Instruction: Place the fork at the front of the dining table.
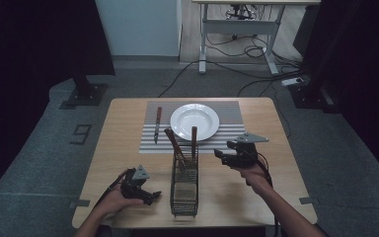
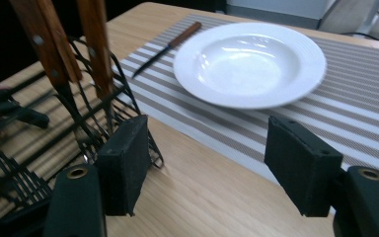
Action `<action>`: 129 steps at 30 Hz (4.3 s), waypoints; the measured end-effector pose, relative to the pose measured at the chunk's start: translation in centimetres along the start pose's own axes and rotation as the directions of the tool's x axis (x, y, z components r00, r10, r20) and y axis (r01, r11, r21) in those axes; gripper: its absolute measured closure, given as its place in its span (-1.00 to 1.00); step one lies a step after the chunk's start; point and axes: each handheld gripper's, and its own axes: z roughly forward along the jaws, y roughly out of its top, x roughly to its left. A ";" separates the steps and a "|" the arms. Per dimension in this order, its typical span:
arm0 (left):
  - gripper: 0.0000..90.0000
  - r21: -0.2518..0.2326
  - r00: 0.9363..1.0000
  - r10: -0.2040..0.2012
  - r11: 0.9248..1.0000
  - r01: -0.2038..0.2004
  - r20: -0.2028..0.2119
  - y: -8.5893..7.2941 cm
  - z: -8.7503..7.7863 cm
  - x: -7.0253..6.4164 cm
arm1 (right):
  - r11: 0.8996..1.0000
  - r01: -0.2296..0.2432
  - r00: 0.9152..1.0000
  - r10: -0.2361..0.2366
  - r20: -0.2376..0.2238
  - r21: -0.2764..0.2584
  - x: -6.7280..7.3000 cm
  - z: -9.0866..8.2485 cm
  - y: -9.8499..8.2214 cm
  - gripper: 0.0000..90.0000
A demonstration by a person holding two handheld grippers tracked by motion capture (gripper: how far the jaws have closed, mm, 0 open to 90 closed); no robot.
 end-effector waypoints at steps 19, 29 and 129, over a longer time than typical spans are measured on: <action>-1.00 0.000 1.000 0.003 1.000 -0.003 0.003 -0.1 -0.1 0.0 | 0.998 0.059 0.993 -0.063 -0.101 -0.037 3.5 3.0 3.2 -0.20; -1.00 0.002 1.000 0.006 1.000 -0.006 0.003 -0.1 -0.1 0.0 | 0.996 0.085 0.989 -0.088 -0.121 -0.037 3.8 4.6 3.8 0.17; -1.00 0.001 1.000 0.008 1.000 -0.008 0.006 -0.1 -0.1 0.1 | 0.996 -0.013 0.953 0.038 0.300 -0.083 -9.4 4.4 3.8 0.79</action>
